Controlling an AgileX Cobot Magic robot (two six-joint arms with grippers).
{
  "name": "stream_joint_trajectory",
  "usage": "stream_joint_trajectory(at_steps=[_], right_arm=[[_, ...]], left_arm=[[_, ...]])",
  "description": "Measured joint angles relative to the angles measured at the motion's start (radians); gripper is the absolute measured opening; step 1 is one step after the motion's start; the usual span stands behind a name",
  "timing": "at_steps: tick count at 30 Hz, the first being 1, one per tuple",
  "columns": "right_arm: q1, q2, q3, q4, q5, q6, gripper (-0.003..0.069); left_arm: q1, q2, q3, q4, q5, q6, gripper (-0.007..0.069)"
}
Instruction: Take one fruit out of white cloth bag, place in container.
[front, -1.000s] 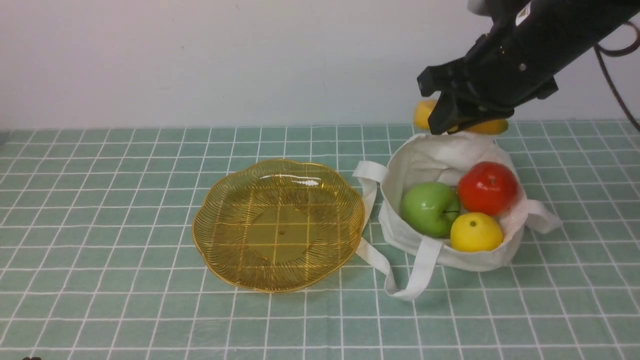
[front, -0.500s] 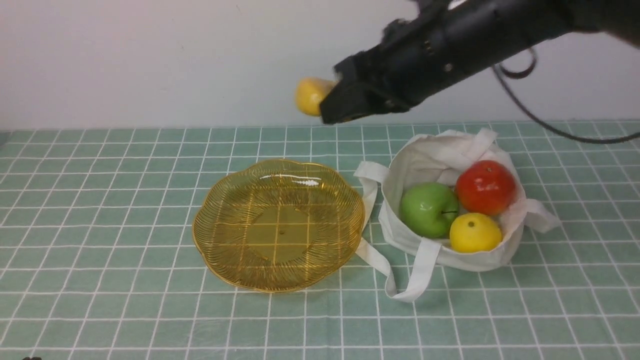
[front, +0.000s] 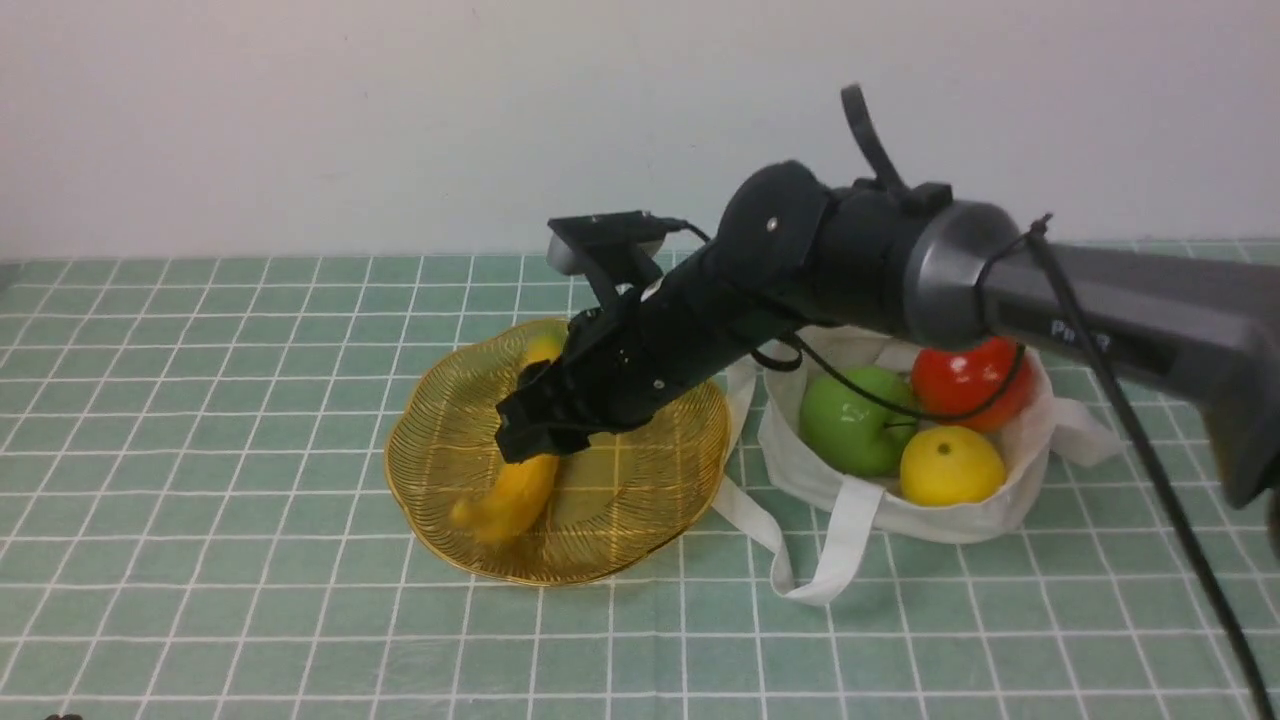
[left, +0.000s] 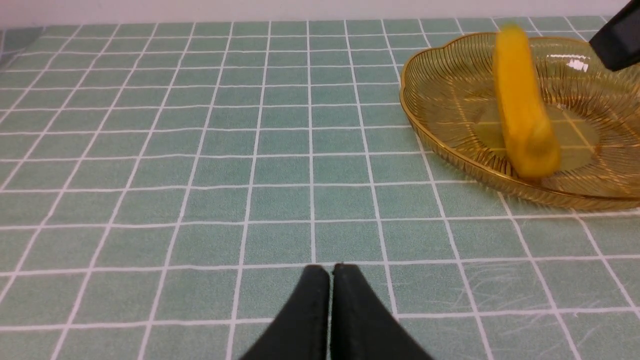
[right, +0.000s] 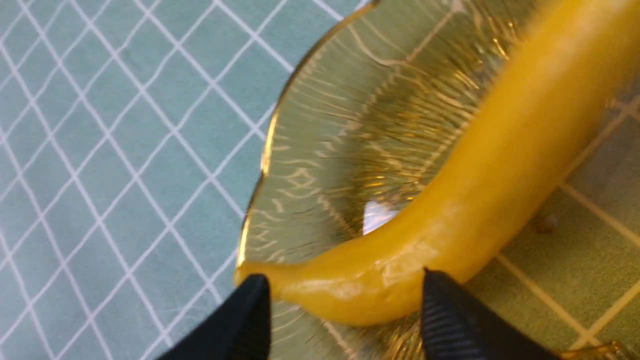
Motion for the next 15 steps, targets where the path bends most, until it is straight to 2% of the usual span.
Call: stream_joint_trajectory(at_steps=[1, 2, 5, 8, 10, 12, 15], right_arm=[[0.0, 0.0, 0.0, 0.0, -0.002, 0.0, 0.0396], [0.0, 0.012, 0.0, 0.003, -0.011, 0.0, 0.0475], [0.0, 0.019, 0.0, 0.006, -0.012, 0.019, 0.061], [-0.004, 0.014, -0.011, 0.008, 0.02, 0.026, 0.0666], [-0.016, 0.008, -0.036, 0.005, 0.08, 0.034, 0.0666], [-0.038, -0.007, -0.083, -0.006, 0.178, 0.068, 0.0636], [-0.083, -0.043, -0.194, -0.053, 0.361, 0.14, 0.0531]], left_arm=[[0.0, 0.0, 0.0, 0.0, 0.0, 0.0, -0.0008], [0.0, 0.0, 0.0, 0.0, 0.0, 0.0, -0.0008], [0.0, 0.0, 0.0, 0.0, 0.0, 0.0, -0.0008], [0.0, 0.0, 0.0, 0.0, 0.0, 0.0, -0.0008], [0.0, 0.0, 0.0, 0.0, 0.0, 0.0, -0.0008], [0.0, 0.0, 0.0, 0.0, 0.0, 0.0, -0.0008], [0.0, 0.0, 0.0, 0.0, 0.0, 0.0, -0.0008]])
